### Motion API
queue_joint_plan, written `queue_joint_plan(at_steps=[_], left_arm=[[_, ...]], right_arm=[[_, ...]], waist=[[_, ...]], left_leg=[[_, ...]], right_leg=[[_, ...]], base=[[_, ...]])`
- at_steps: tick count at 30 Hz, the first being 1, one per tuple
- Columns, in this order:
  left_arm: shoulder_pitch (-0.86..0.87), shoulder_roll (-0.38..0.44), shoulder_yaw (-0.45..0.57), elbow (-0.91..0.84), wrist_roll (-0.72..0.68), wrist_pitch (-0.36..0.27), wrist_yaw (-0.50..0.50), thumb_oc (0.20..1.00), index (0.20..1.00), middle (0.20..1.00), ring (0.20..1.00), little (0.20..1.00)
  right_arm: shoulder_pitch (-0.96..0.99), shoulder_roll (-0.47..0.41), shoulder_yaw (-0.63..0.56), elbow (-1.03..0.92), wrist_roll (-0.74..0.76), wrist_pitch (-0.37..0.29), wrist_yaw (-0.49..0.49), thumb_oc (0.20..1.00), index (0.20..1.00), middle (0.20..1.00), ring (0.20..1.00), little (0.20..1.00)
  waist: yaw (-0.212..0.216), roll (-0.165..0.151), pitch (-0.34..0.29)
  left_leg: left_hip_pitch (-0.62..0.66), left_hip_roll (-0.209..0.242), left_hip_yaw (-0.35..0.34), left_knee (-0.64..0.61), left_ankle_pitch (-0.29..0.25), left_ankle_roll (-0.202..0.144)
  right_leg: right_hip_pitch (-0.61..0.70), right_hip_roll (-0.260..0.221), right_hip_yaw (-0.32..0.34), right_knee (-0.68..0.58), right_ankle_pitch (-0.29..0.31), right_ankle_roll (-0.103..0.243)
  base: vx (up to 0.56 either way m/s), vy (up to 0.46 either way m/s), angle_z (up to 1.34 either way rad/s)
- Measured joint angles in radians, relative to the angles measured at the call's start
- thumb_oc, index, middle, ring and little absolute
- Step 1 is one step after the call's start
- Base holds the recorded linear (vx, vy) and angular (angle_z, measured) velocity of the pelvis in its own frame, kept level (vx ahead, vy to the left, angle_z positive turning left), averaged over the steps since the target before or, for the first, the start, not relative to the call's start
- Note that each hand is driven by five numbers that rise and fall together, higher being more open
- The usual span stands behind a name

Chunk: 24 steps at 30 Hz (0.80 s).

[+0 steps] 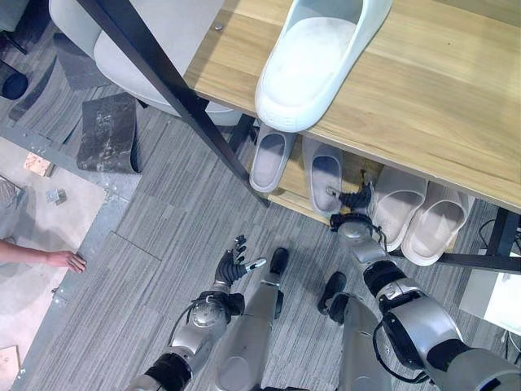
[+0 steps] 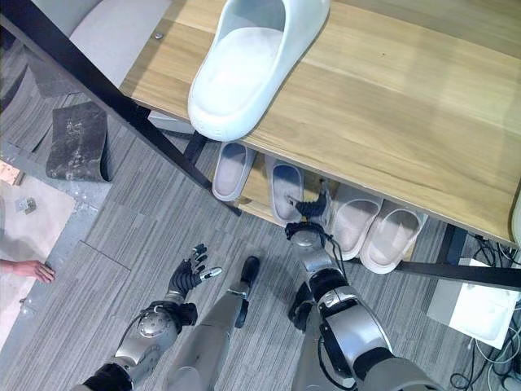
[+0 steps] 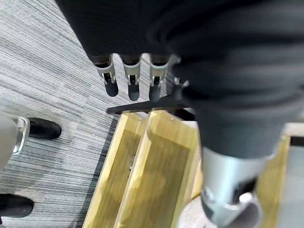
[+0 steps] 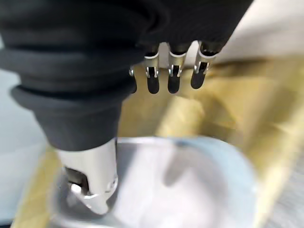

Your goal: Arrange the slippers neatly on the shoe rack.

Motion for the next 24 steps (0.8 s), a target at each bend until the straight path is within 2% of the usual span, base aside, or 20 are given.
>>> queue_joint_plan(at_steps=[3, 12, 14, 15, 16, 24], left_arm=[[-0.008, -0.004, 0.000, 0.044, 0.001, 0.011, -0.003, 1.000, 1.000, 1.000, 1.000, 1.000], [-0.023, -0.016, -0.001, 0.063, 0.001, 0.014, -0.011, 1.000, 1.000, 1.000, 1.000, 1.000], [-0.027, -0.019, -0.001, 0.063, 0.002, 0.017, -0.011, 1.000, 1.000, 1.000, 1.000, 1.000], [-0.039, -0.023, -0.001, 0.064, 0.002, 0.019, -0.011, 1.000, 1.000, 1.000, 1.000, 1.000], [-0.040, -0.024, 0.000, 0.064, 0.001, 0.020, -0.010, 1.000, 1.000, 1.000, 1.000, 1.000], [-0.040, -0.023, -0.002, 0.064, 0.000, 0.029, -0.014, 1.000, 1.000, 1.000, 1.000, 1.000]], right_arm=[[-0.034, -0.004, -0.002, 0.038, 0.135, -0.043, 0.046, 1.000, 1.000, 1.000, 1.000, 1.000], [-0.096, 0.041, 0.032, 0.019, 0.372, -0.086, 0.166, 1.000, 1.000, 1.000, 1.000, 1.000], [-0.099, 0.044, 0.052, -0.002, 0.399, -0.083, 0.185, 1.000, 1.000, 1.000, 1.000, 1.000], [-0.106, 0.069, 0.085, -0.007, 0.426, -0.084, 0.207, 1.000, 1.000, 1.000, 1.000, 1.000], [-0.106, 0.076, 0.078, -0.012, 0.440, -0.099, 0.193, 1.000, 1.000, 1.000, 1.000, 1.000], [-0.151, 0.046, 0.034, 0.004, 0.491, -0.086, 0.204, 1.000, 1.000, 1.000, 1.000, 1.000]], waist=[[0.004, 0.005, 0.003], [0.027, 0.034, 0.016], [0.030, 0.040, 0.019], [0.045, 0.052, 0.026], [0.048, 0.054, 0.033], [0.067, 0.057, 0.044]], left_leg=[[-0.001, -0.001, -0.006, 0.000, -0.003, -0.008], [-0.054, -0.008, -0.023, 0.065, -0.020, -0.015], [-0.058, -0.009, -0.025, 0.074, -0.022, -0.016], [-0.067, -0.011, -0.025, 0.084, -0.022, -0.017], [-0.068, -0.013, -0.024, 0.094, -0.024, -0.018], [-0.089, -0.012, -0.028, 0.125, -0.034, -0.024]], right_leg=[[-0.001, 0.000, -0.002, 0.007, -0.011, -0.005], [-0.043, -0.007, -0.005, 0.078, -0.042, -0.023], [-0.049, -0.009, -0.004, 0.090, -0.046, -0.025], [-0.060, -0.013, -0.004, 0.109, -0.052, -0.030], [-0.061, -0.018, -0.006, 0.120, -0.058, -0.033], [-0.078, -0.019, -0.007, 0.148, -0.067, -0.038]], base=[[0.00, -0.008, 0.01], [-0.01, -0.004, 0.05], [-0.03, -0.012, 0.06], [-0.04, -0.011, 0.08], [-0.04, -0.004, 0.07], [-0.01, -0.002, 0.00]])
